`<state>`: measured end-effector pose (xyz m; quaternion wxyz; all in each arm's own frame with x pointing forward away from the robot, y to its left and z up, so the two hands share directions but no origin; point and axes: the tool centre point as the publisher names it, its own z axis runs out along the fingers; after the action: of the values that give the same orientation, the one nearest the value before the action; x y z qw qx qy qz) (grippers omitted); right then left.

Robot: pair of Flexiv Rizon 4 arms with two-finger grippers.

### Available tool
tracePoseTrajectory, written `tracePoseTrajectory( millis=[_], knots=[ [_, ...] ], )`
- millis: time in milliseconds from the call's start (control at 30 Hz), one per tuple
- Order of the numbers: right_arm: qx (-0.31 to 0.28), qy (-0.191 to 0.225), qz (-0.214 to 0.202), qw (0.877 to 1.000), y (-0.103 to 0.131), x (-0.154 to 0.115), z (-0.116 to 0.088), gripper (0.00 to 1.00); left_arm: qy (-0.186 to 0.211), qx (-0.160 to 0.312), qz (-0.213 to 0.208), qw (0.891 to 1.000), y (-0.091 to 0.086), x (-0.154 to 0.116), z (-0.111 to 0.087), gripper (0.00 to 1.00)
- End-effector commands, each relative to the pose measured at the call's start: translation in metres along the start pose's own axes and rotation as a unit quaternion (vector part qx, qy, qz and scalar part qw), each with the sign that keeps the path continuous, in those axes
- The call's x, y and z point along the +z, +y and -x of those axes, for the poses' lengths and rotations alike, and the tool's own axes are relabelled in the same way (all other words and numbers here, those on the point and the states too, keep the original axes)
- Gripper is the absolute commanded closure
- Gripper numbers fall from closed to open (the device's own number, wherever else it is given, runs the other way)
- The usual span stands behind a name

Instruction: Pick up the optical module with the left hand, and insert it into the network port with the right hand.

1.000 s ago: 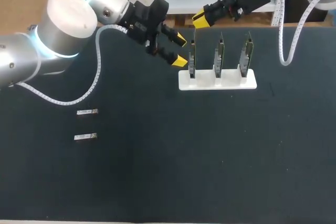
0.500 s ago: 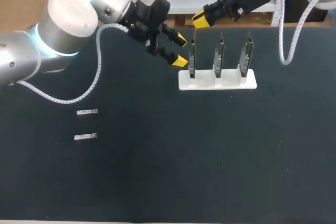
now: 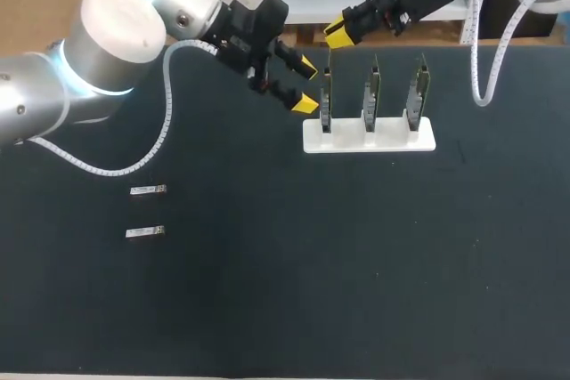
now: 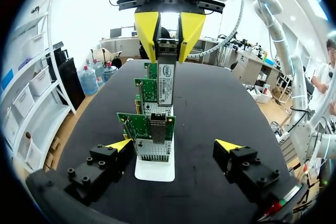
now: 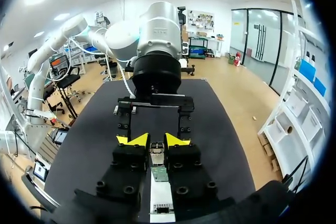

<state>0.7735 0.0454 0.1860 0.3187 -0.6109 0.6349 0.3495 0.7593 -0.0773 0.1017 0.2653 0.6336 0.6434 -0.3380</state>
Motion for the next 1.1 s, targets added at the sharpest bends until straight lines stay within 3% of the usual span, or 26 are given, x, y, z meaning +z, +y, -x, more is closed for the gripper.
tracePoseTrajectory(
  millis=[33,1100],
  knots=[
    [0.001,-0.001,0.001,1.0,-0.001,0.001,-0.001,1.0,0.002,-0.001,-0.002,1.0,0.002,0.0,0.001,0.0],
    [0.012,0.004,-0.001,1.0,-0.009,0.013,-0.011,1.0,0.002,-0.001,-0.002,1.0,0.002,0.0,0.001,0.0]
  ],
)
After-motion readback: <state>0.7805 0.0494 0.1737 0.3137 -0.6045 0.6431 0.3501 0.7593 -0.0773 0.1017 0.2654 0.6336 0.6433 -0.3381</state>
